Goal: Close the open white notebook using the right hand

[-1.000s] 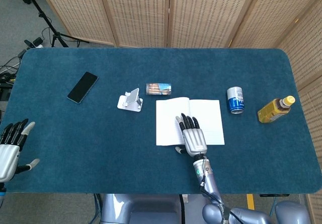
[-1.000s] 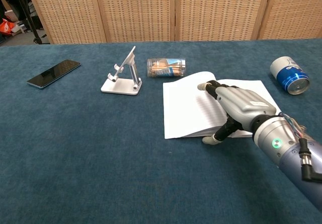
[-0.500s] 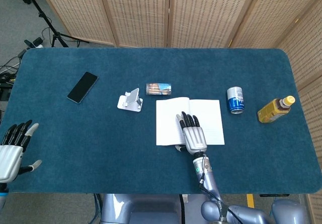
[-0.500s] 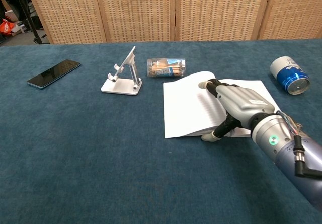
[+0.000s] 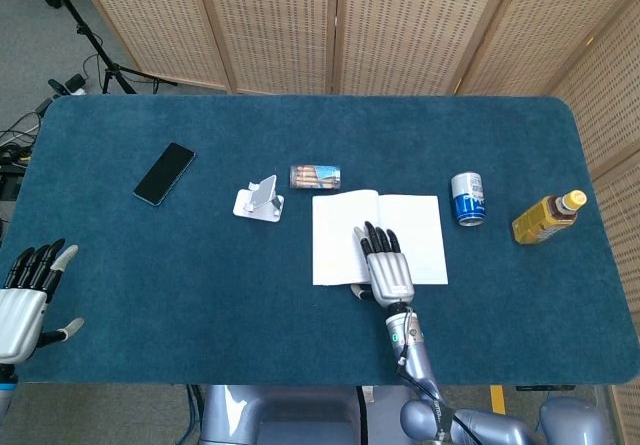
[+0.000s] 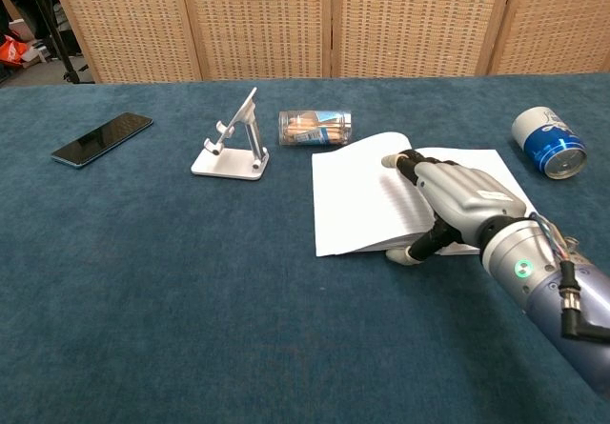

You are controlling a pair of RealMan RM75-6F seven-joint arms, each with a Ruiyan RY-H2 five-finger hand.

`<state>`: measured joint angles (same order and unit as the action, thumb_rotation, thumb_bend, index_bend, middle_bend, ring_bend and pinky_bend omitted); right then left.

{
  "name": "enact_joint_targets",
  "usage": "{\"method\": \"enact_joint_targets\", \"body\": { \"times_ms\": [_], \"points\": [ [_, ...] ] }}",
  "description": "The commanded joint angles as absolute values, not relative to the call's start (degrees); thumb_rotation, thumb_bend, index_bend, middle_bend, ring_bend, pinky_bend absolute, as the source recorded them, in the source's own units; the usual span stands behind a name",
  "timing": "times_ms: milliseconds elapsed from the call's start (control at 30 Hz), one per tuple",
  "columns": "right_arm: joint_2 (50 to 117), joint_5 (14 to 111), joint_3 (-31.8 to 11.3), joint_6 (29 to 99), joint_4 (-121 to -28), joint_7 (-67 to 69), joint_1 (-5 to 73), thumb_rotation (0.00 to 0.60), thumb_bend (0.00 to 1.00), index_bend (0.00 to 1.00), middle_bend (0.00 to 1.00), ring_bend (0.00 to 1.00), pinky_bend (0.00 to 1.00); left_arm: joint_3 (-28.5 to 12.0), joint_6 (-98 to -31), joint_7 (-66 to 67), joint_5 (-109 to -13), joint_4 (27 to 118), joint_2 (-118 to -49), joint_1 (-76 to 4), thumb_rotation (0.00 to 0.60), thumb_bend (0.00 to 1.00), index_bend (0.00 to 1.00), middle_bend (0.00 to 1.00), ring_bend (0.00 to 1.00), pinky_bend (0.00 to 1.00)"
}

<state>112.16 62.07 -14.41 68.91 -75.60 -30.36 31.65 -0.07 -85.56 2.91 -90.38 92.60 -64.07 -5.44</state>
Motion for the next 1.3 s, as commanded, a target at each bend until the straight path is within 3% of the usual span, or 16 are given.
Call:
{"method": "enact_joint_targets", "body": {
  "times_ms": [33, 233, 1300],
  "points": [
    [112.1, 62.1, -14.2, 69.1, -75.5, -29.9, 31.4, 0.6, 0.38, 0.0, 0.0, 0.0, 0.04, 0.0, -85.5, 3.0, -90.4, 92.6, -64.1, -5.5, 0.6, 0.05, 0.0, 0.0, 0.0, 0.0],
    [112.0, 62.8, -13.9, 70.7, -75.4, -28.7, 30.3, 0.6, 0.47, 0.0, 0.0, 0.0, 0.04, 0.0, -85.6, 3.2, -90.4, 92.8, -64.2, -5.4, 0.6, 0.05, 0.0, 0.0, 0.0, 0.0],
    [107.9, 64.8, -16.5, 79.4, -81.2, -26.1, 25.7, 0.6, 0.45, 0.0, 0.0, 0.0, 0.0, 0.1, -87.0, 3.3, -91.8, 92.6, -65.0, -5.1, 0.6, 0.05, 0.0, 0.0, 0.0, 0.0]
  ]
}}
